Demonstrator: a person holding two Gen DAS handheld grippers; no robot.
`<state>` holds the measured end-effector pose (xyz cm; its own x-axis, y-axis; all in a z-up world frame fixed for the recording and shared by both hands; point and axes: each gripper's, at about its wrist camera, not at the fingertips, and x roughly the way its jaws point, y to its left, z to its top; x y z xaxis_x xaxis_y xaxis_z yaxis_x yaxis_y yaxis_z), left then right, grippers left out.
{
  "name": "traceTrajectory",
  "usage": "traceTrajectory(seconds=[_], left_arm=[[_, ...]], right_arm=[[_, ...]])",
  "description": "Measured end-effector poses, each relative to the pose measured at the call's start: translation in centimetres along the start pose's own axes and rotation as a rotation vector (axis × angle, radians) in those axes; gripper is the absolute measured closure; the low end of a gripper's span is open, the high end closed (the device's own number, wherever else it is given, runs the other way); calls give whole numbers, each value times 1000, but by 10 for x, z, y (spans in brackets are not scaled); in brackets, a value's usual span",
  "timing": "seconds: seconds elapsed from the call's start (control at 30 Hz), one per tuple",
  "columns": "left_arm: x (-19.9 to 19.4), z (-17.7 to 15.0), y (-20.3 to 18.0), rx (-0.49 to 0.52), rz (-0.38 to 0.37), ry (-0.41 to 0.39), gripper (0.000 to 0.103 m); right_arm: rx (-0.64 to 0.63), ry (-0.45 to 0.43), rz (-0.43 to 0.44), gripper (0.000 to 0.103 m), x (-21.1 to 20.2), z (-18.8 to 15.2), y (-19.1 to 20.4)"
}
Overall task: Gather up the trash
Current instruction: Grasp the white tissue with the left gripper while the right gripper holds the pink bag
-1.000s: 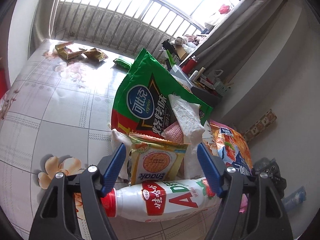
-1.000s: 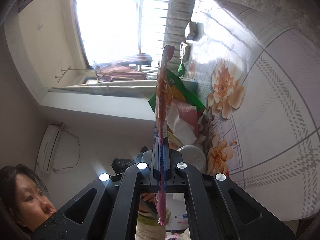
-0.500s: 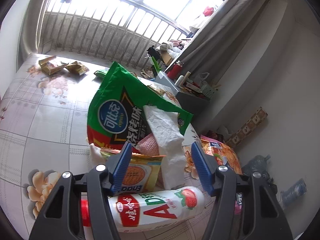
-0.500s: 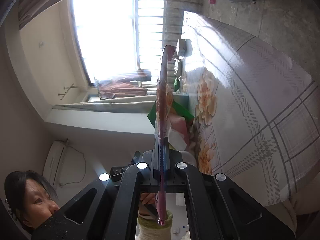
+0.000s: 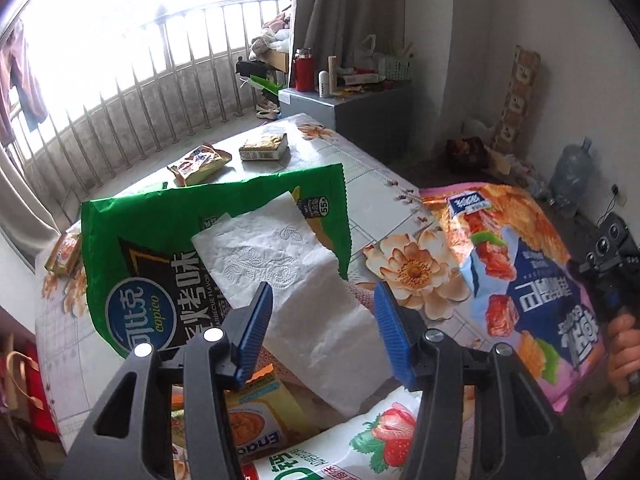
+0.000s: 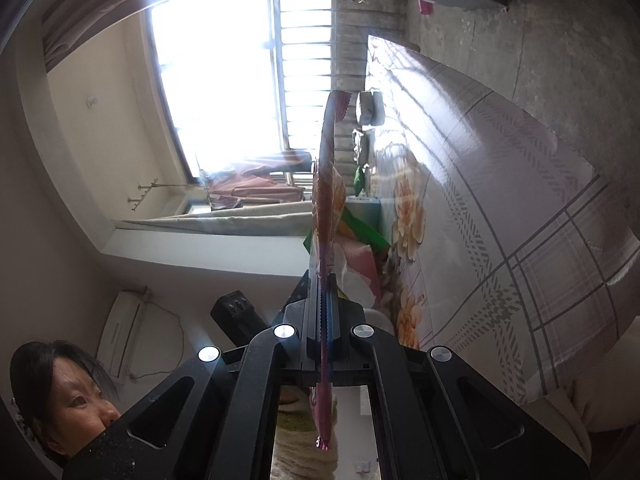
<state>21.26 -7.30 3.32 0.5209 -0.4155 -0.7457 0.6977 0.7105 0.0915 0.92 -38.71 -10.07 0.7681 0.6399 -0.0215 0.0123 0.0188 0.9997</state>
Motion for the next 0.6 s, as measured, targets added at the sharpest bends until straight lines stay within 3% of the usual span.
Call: traceTrajectory(seconds=[0.1, 0.23, 0.6], left_arm=[[17, 0, -5, 64, 69, 47, 52], [28, 0, -8, 126, 150, 70, 65], [33, 2, -5, 171, 203, 60, 98]], right_arm=[[8, 2, 10, 103, -2, 1, -4], [17, -1, 20, 103, -5, 3, -9], [24, -10, 37, 103, -9, 3, -11]])
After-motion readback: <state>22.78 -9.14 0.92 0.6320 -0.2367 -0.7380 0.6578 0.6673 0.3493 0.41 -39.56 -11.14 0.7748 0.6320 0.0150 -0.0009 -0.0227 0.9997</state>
